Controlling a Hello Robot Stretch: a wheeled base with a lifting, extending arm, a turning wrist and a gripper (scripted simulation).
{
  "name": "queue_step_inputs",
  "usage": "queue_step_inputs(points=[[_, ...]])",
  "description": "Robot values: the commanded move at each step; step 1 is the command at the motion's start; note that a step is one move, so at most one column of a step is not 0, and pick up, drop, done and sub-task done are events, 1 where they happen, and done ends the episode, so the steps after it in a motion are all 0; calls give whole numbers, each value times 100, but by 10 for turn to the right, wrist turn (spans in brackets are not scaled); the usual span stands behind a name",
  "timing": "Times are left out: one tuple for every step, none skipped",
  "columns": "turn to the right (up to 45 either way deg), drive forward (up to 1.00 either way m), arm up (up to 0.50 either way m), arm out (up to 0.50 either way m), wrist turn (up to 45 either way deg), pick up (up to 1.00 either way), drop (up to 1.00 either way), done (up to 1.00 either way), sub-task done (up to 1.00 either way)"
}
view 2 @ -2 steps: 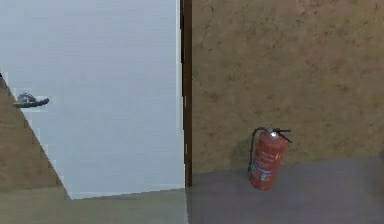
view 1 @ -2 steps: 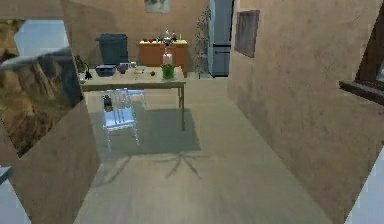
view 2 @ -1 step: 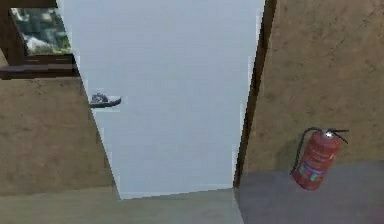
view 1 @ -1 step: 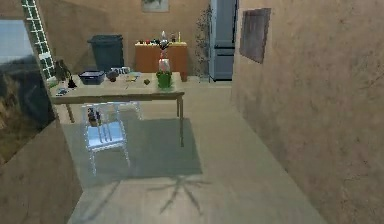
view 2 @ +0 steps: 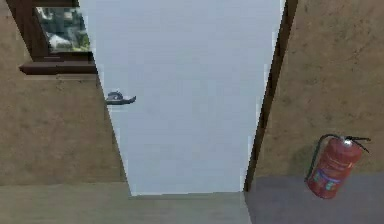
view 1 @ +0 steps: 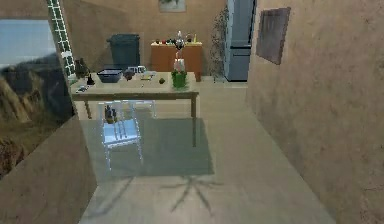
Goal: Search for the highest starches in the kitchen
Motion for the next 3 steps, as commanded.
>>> queue_step_inputs(points=[[0,100,0,0,0,0,0,0,0],[-90,0,0,0,0,0,0,0,0],[0,35,0,0,0,0,0,0,0]])
